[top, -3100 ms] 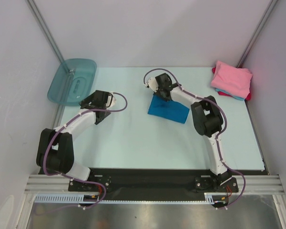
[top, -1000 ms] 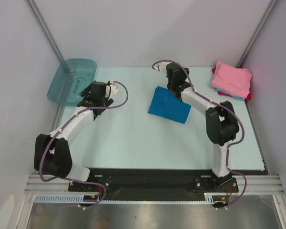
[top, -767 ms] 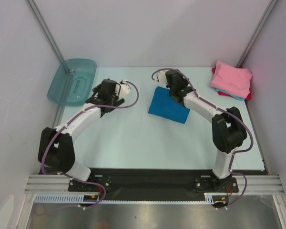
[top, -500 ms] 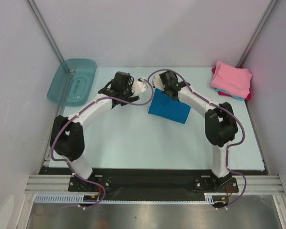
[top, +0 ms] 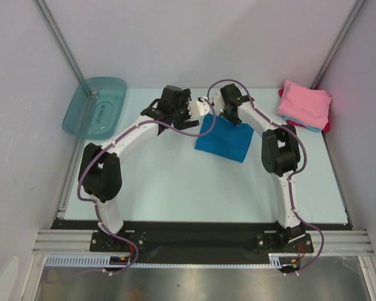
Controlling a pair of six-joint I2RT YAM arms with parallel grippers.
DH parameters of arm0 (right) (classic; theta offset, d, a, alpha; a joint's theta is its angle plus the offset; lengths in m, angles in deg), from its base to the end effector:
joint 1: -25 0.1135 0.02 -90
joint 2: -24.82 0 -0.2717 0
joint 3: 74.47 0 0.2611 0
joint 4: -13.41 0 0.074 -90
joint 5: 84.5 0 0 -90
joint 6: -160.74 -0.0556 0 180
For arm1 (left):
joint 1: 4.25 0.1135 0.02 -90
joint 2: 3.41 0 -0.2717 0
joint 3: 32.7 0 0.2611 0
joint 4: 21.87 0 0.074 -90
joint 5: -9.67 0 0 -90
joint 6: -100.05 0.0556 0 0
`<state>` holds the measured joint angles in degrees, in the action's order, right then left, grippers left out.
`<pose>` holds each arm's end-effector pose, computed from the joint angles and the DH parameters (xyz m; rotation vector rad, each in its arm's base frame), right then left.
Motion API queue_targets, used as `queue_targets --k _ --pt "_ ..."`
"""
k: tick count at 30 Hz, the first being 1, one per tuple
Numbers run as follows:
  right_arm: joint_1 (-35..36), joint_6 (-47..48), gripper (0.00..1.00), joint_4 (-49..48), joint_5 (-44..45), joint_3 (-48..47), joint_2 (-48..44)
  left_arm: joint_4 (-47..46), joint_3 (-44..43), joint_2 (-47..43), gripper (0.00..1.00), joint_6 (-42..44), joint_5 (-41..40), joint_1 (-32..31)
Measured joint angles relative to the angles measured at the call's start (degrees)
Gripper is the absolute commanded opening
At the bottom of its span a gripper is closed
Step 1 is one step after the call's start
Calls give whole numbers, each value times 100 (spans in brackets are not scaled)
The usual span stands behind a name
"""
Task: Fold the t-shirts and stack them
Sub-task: Fold the tshirt
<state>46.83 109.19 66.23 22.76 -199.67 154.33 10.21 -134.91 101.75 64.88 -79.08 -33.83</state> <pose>0.4909 0.1789 0.1967 -1.1927 2.2838 -0.4963 0.3976 -0.2271 0.2879 1.4811 1.6146 0.2258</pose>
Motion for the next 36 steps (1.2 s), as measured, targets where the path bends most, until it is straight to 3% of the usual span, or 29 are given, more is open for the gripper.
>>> queue_targets --k 12,36 --pt "-9 -398 0 605 -728 -710 264 -452 584 -20 100 -745 -909 188" --pt "-774 -592 0 629 -752 -457 595 -424 254 -61 100 -1132 -986 197"
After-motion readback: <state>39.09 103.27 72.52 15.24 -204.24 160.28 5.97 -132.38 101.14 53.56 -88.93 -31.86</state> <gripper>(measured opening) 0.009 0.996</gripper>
